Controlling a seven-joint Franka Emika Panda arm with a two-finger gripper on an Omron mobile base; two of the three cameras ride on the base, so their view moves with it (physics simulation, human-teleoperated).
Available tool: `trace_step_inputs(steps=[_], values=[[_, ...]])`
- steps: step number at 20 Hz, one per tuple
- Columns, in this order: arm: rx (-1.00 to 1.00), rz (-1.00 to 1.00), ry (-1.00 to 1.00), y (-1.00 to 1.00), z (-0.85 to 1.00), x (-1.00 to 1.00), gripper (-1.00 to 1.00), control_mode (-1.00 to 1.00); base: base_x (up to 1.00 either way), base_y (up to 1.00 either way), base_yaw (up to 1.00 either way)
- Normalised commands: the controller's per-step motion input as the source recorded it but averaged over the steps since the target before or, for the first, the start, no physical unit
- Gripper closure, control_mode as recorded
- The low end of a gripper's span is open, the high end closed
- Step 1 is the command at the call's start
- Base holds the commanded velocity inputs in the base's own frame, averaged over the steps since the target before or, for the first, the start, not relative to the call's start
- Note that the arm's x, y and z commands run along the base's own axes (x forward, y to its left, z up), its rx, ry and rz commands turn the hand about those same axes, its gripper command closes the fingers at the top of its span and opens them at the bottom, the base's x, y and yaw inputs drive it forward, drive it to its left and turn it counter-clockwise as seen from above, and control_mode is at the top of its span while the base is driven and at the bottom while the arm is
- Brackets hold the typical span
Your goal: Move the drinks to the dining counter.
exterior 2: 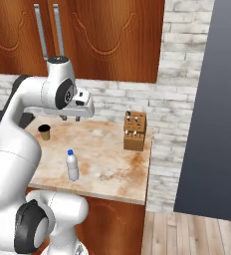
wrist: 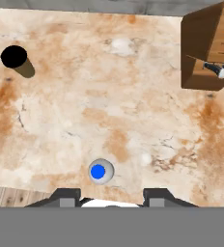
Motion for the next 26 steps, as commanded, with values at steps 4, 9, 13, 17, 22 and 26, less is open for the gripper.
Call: trace_step_inputs(steps=[4,9,13,17,22,26], values=[[0.00,0.00,0.00,0.00,-0.03,-0.07,-1.00,-1.00,0.00,0.00,0.00],[0.00,0.00,0.05,0.00,-0.18,-0.15,-1.00,-1.00,0.00,0.00,0.00],[0.00,0.00,0.11,0.00,-0.29,-0.16,-1.00,-1.00,0.00,0.00,0.00],[0.00,0.00,0.02,0.07,-0.16,-0.38,-1.00,-1.00,0.00,0.00,0.00],[0.00,0.00,-0.01,0.15,-0.10,-0.63,-1.00,-1.00,0.00,0.00,0.00],[0.00,0.00,-0.01,0.02,-0.07,-0.37,-1.00,-1.00,0.00,0.00,0.00]])
